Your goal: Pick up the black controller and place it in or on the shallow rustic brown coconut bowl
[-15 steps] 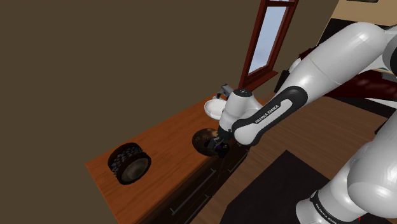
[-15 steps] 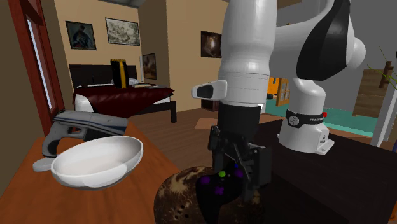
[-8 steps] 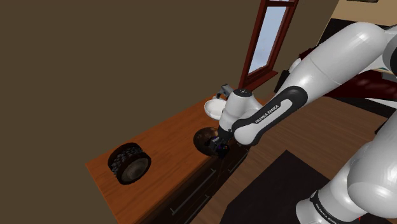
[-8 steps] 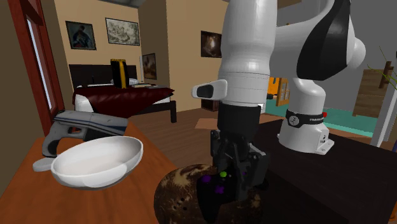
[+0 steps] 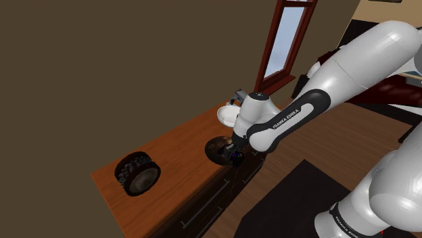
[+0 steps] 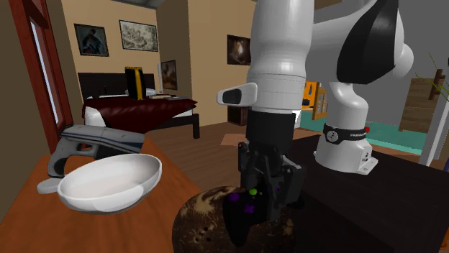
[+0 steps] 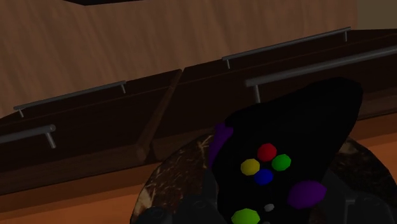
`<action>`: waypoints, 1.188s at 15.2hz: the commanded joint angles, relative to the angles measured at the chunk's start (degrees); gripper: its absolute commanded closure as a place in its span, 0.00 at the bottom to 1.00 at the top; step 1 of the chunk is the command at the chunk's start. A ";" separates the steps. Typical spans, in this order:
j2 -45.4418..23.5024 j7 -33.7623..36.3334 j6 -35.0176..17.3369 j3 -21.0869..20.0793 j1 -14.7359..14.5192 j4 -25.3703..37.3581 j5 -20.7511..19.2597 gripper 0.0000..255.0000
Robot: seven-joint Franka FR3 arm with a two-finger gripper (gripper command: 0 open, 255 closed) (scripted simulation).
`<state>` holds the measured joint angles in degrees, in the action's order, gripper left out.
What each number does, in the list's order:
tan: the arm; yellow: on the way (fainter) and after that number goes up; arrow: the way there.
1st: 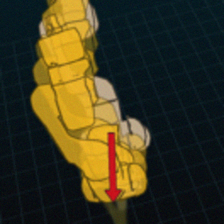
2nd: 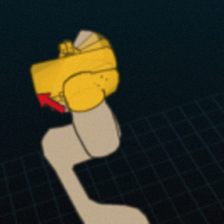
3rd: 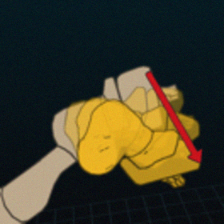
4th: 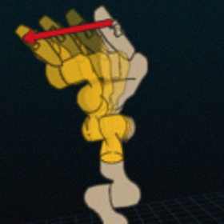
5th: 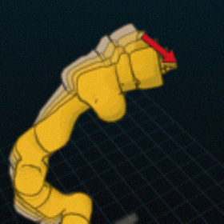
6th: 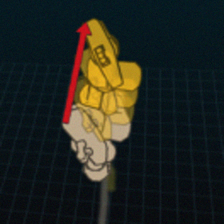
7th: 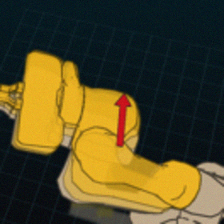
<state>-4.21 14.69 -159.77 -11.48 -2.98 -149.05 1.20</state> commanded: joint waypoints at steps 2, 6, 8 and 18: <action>2.53 -0.73 2.61 -0.25 0.08 0.11 1.09 1.00; 5.77 -1.50 6.16 -0.34 0.03 0.45 2.25 1.00; 7.32 -1.80 7.94 -0.32 -0.01 0.71 2.70 1.00; 13.70 -2.66 16.18 0.01 -0.26 2.63 4.04 1.00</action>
<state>9.11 12.07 -144.18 -11.50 -3.23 -146.61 5.17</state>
